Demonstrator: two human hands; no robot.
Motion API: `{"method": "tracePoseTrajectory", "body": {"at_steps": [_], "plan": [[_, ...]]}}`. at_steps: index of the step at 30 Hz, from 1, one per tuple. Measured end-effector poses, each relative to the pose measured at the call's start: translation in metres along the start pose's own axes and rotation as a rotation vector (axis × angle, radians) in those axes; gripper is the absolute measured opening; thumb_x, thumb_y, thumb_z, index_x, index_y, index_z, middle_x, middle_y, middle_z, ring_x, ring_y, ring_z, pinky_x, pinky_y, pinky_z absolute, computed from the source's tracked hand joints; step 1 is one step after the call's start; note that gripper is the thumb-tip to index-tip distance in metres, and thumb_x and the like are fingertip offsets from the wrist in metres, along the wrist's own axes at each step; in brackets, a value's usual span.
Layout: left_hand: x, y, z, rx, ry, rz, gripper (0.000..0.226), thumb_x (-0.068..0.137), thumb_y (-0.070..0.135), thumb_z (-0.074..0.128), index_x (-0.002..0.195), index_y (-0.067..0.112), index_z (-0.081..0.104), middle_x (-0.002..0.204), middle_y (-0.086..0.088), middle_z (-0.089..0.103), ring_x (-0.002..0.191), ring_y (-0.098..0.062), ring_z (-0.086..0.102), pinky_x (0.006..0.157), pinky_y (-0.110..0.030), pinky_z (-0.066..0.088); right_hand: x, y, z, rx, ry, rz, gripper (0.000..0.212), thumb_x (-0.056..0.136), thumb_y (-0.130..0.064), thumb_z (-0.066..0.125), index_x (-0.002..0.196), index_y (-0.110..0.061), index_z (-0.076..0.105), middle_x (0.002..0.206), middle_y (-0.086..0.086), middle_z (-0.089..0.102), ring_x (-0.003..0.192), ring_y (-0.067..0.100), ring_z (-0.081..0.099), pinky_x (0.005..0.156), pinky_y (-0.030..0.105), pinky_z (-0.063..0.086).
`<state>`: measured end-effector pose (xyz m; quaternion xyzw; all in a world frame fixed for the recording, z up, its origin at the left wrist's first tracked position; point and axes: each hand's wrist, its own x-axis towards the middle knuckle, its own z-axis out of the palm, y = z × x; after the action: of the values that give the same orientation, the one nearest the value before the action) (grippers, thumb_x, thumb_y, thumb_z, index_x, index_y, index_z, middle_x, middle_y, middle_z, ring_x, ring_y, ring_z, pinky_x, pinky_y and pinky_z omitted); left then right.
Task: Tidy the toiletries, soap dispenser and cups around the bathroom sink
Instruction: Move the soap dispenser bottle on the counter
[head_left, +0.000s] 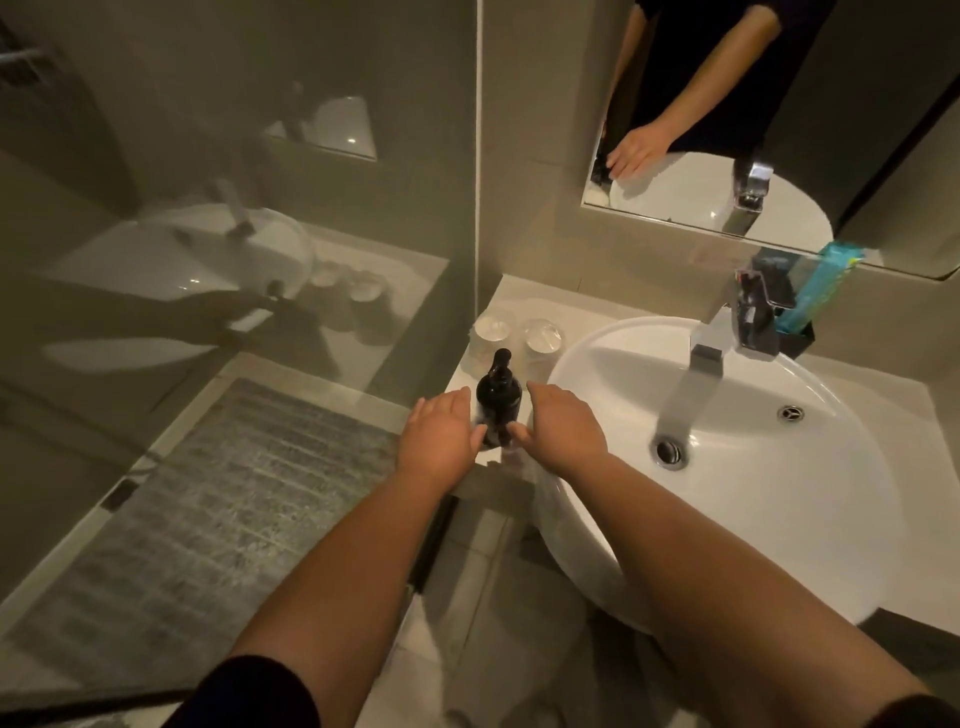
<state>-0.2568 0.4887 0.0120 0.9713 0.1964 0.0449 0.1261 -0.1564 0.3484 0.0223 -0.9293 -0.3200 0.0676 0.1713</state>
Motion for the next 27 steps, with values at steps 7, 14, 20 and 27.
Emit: {"method": "tracePoseTrajectory", "body": {"at_steps": [7, 14, 20, 27], "plan": [[0.025, -0.006, 0.013, -0.201, -0.083, -0.041, 0.056, 0.092, 0.040, 0.054, 0.141, 0.017, 0.036, 0.130, -0.010, 0.055, 0.115, -0.030, 0.051, 0.092, -0.041, 0.041, 0.026, -0.001, 0.006, 0.030, 0.003, -0.123, 0.046, 0.079, -0.047, 0.066, 0.118, -0.024, 0.057, 0.108, 0.003, 0.069, 0.096, 0.024, 0.064, 0.087, 0.036, 0.050], [0.027, -0.003, 0.011, -0.327, -0.070, -0.058, 0.043, 0.092, 0.032, 0.054, 0.133, 0.022, 0.044, 0.121, -0.008, 0.061, 0.104, -0.029, 0.058, 0.078, -0.038, 0.046, 0.026, -0.003, 0.008, 0.131, 0.003, -0.080, 0.049, 0.079, -0.045, 0.070, 0.122, -0.025, 0.057, 0.113, 0.002, 0.069, 0.099, 0.025, 0.065, 0.087, 0.033, 0.048], [0.027, 0.003, -0.028, -0.339, -0.045, -0.009, 0.047, 0.093, 0.033, 0.054, 0.138, 0.025, 0.041, 0.130, -0.005, 0.057, 0.112, -0.028, 0.056, 0.083, -0.036, 0.043, 0.018, -0.017, -0.027, 0.159, 0.040, -0.077, 0.051, 0.080, -0.046, 0.069, 0.125, -0.025, 0.055, 0.116, 0.003, 0.068, 0.101, 0.026, 0.065, 0.084, 0.031, 0.048], [0.062, 0.031, -0.097, -0.334, 0.056, 0.104, 0.046, 0.092, 0.032, 0.056, 0.136, 0.025, 0.042, 0.126, -0.007, 0.059, 0.106, -0.028, 0.058, 0.081, -0.035, 0.046, 0.028, -0.035, -0.110, 0.146, 0.173, -0.094, 0.050, 0.081, -0.039, 0.070, 0.125, -0.020, 0.056, 0.118, 0.007, 0.066, 0.105, 0.030, 0.061, 0.086, 0.038, 0.047]]}}
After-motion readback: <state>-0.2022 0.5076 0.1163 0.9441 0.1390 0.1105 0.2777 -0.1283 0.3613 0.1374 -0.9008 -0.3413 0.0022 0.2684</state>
